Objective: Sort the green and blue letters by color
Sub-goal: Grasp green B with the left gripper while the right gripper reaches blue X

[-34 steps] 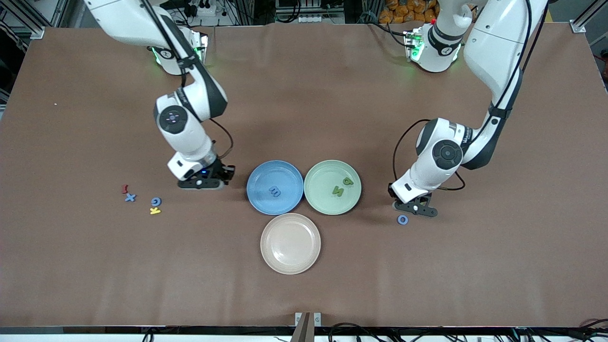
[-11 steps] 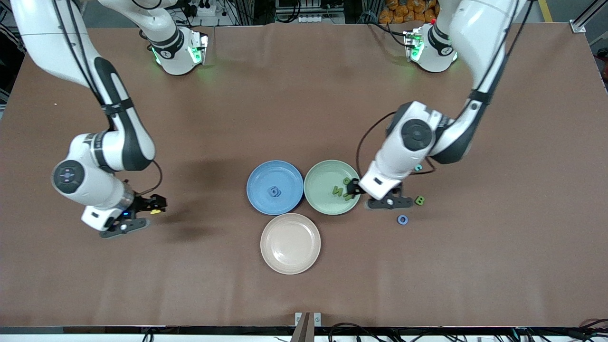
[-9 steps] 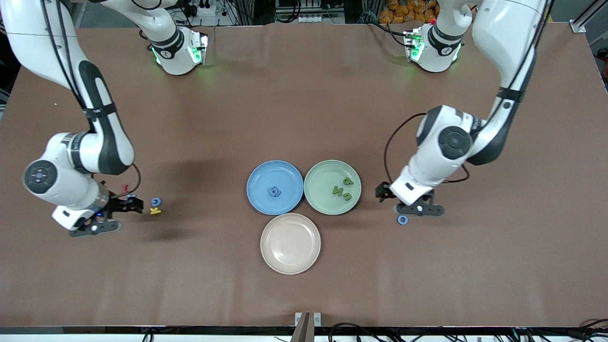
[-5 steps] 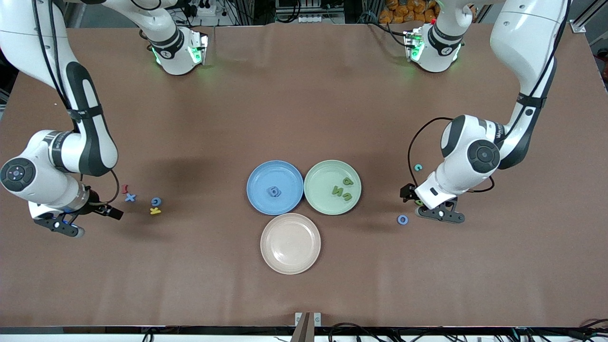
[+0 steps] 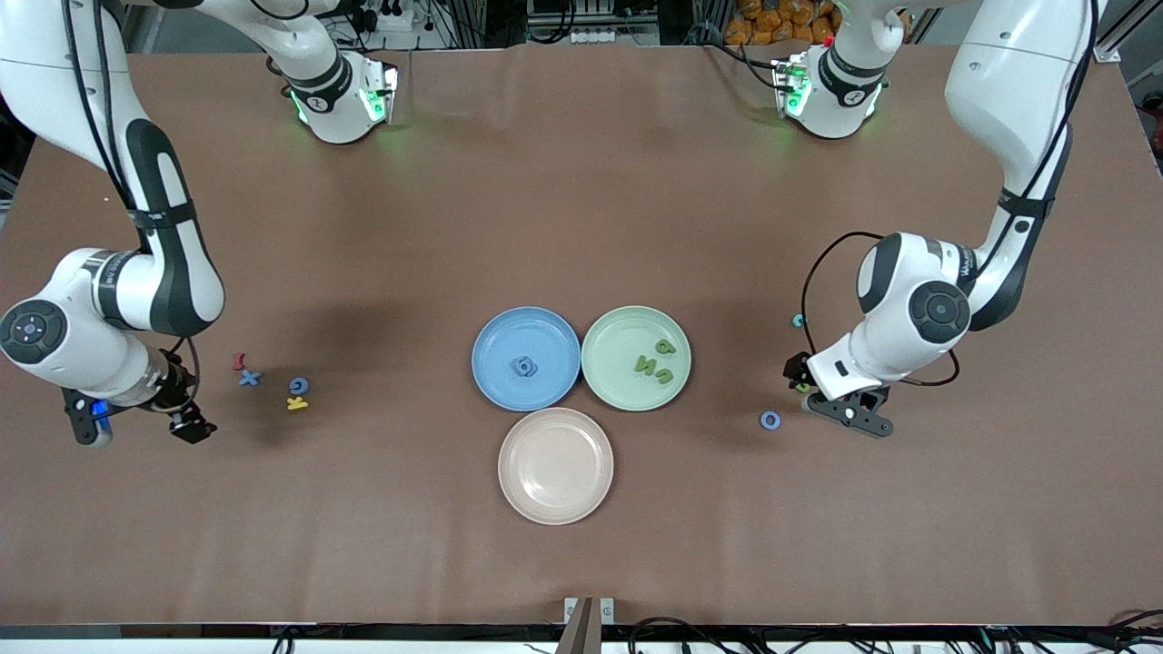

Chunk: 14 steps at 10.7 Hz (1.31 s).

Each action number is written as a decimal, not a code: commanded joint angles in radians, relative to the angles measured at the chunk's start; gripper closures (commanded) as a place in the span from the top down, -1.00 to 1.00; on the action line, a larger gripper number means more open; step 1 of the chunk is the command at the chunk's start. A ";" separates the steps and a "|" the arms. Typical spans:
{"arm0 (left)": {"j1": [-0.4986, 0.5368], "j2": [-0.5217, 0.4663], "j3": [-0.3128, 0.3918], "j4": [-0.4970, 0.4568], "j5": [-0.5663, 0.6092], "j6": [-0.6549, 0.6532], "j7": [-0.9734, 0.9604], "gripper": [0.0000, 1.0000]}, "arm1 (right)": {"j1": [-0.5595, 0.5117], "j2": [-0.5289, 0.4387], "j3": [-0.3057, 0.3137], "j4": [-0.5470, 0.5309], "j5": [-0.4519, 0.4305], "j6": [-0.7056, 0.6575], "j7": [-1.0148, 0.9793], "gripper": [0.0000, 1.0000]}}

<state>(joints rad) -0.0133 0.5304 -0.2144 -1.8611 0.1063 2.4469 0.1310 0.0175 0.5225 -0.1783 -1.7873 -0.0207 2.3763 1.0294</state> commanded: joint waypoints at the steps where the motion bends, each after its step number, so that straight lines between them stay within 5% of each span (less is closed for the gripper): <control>1: 0.018 0.052 0.009 0.000 0.026 0.067 0.070 1.00 | -0.021 -0.016 -0.009 -0.117 0.031 0.174 0.227 1.00; 4: 0.012 0.071 0.009 -0.030 0.013 0.073 0.047 1.00 | -0.013 -0.016 -0.009 -0.201 0.186 0.287 0.239 1.00; 7: 0.010 0.060 0.009 -0.110 0.013 0.135 0.044 0.95 | -0.002 -0.022 0.002 -0.227 0.225 0.271 0.277 1.00; 11: 0.007 0.046 0.001 -0.136 0.015 0.144 -0.007 0.24 | -0.007 -0.032 0.014 -0.291 0.229 0.276 0.278 1.00; 14: 0.001 0.040 0.000 -0.136 0.013 0.139 -0.028 -0.69 | -0.011 -0.044 0.014 -0.328 0.228 0.282 0.270 1.00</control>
<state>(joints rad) -0.0039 0.5906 -0.2105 -1.9652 0.1071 2.5787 0.1420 0.0122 0.5254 -0.1703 -2.0604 0.1913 2.6491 1.2968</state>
